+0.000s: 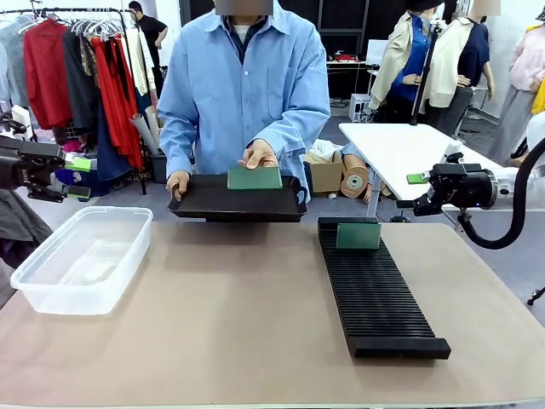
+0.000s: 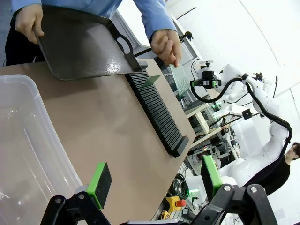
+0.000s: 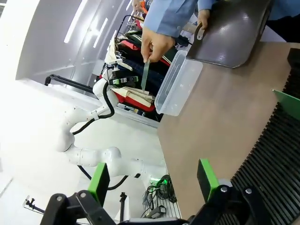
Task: Sort PCBs into racks and boxes based on the side picked up.
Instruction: Pick up the Blank PCB handed by the Human.
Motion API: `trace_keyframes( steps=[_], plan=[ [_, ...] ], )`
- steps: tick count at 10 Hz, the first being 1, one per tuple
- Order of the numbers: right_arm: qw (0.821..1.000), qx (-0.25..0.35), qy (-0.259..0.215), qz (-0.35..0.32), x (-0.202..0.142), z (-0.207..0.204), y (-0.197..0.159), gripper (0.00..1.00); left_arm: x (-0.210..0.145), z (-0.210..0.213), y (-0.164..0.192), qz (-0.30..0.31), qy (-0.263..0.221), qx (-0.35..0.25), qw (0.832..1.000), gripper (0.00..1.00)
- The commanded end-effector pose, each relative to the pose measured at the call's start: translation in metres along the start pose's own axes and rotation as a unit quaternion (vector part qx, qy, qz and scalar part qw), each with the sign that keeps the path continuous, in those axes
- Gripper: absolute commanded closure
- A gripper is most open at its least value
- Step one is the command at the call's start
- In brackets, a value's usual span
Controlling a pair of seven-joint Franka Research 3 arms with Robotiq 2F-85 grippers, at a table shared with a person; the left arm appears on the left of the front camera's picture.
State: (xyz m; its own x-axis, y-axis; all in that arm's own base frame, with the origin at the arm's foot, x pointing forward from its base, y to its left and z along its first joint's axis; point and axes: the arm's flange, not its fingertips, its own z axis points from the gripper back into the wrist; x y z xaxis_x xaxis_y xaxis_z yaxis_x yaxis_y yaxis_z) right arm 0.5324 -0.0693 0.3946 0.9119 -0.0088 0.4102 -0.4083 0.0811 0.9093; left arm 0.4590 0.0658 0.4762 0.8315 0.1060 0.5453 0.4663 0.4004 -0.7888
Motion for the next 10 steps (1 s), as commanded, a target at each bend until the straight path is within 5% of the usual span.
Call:
trace_keyframes(
  steps=[1,10],
  plan=[
    [1.000,-0.002,0.002,0.004,0.0070,0.0017,-0.0052,0.00,0.0002,0.0005,-0.0009,0.000,0.000,-0.001,1.000,0.00],
    [1.000,-0.002,0.002,0.004,0.0070,0.0017,-0.0052,0.00,0.0002,0.0005,-0.0009,0.000,0.000,-0.001,1.000,0.00]
  ],
)
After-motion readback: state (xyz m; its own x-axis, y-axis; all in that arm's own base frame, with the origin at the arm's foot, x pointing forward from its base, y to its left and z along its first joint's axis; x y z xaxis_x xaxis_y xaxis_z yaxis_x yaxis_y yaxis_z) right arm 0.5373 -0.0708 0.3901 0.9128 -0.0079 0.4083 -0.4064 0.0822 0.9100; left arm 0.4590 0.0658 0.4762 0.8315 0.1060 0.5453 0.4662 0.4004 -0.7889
